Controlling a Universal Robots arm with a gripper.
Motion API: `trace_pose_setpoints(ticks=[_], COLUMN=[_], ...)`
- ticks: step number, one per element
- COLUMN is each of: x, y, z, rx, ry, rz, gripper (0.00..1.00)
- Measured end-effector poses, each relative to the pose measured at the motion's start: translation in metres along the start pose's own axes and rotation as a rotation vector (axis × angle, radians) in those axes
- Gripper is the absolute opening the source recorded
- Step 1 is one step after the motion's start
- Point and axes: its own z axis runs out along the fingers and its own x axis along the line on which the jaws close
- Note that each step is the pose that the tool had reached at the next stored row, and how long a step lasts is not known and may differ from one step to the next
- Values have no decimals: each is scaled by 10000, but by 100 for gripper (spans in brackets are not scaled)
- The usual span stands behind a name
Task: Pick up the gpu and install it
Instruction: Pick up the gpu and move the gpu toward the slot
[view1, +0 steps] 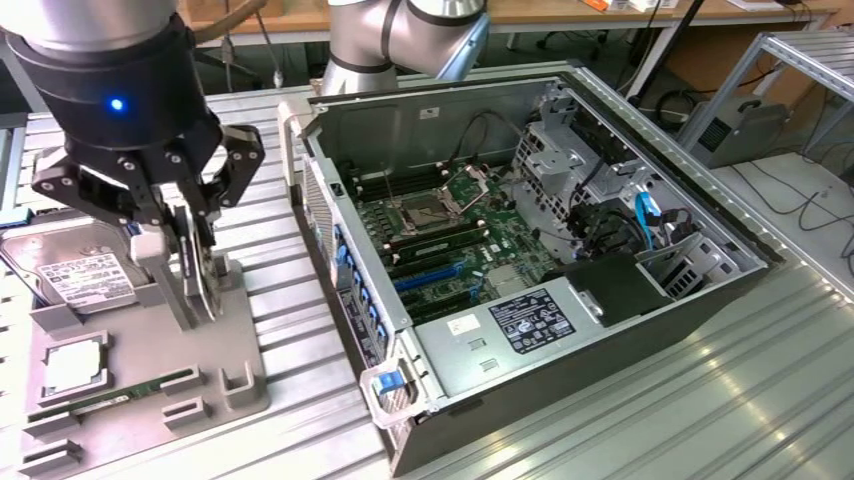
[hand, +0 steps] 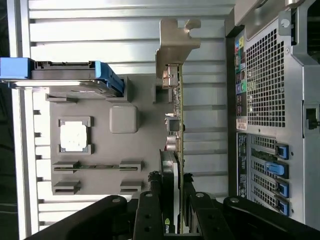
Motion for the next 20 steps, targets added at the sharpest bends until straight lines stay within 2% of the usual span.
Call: trace_pose_setpoints(ticks=[7,10,20], x=[-6,-10,-16], y=[14,23,35], z=[-258,-448,-737], rx=[0,1,-1], ry=[-6,-13,-50], rz=[0,0,6], gripper=[27,27,27])
